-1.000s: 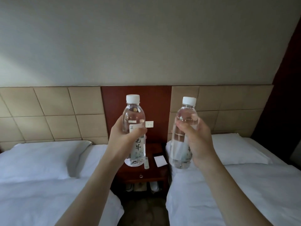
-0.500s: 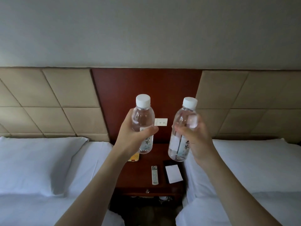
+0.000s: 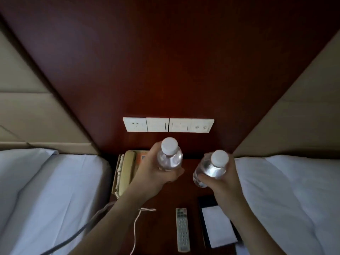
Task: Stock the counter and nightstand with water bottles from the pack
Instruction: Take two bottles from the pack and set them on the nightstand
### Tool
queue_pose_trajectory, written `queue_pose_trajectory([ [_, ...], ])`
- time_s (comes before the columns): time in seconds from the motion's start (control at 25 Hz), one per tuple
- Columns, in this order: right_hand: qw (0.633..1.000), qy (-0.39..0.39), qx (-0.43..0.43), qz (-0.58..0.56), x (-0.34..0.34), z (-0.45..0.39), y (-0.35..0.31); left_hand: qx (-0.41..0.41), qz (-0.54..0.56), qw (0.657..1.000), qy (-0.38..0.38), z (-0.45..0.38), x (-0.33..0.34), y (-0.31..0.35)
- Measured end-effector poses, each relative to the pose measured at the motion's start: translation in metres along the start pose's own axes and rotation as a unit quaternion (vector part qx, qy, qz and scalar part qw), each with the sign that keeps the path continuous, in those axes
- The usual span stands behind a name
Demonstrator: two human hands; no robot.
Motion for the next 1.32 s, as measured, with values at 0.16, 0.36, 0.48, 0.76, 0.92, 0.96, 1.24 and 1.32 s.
queue_pose_trajectory([
  [0.16, 0.999, 0.030, 0.005, 0.035, 0.008, -0.073, 0.134, -0.043, -0.015, 0.999, 0.004, -0.055, 0.027, -0.146],
  [0.36, 0.997, 0.036, 0.037, 0.061, 0.007, -0.105, 0.233, -0.088, -0.010, 0.996, 0.011, -0.075, 0.057, -0.255],
  [0.48, 0.993, 0.069, 0.048, 0.086, 0.007, -0.099, 0.245, -0.105, -0.015, 0.994, 0.007, -0.080, 0.065, -0.280],
  [0.76, 0.983, 0.048, 0.060, 0.164, 0.005, -0.100, 0.258, -0.118, -0.047, 0.992, 0.024, -0.095, 0.072, -0.293],
  [0.92, 0.971, -0.006, 0.100, 0.217, 0.000, -0.098, 0.283, -0.148, -0.091, 0.985, 0.011, -0.084, 0.072, -0.323],
  [0.96, 0.970, 0.000, 0.095, 0.224, 0.000, -0.098, 0.285, -0.146, -0.113, 0.983, 0.010, -0.084, 0.071, -0.328],
  [1.24, 0.955, 0.038, 0.057, 0.287, 0.016, -0.126, 0.298, -0.122, -0.144, 0.981, 0.044, -0.108, 0.072, -0.330],
  [1.32, 0.950, 0.042, 0.051, 0.304, 0.018, -0.136, 0.300, -0.116, -0.144, 0.982, 0.035, -0.116, 0.070, -0.330],
])
Point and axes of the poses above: each hand's wrist, its own z-axis away from the middle knuckle, its own x-axis out of the palm, y = z × x, the point moved 8 cm from there along -z, towards the middle knuckle, and after that the axes turned 2 degrees about -y, right-handed, at the moved point
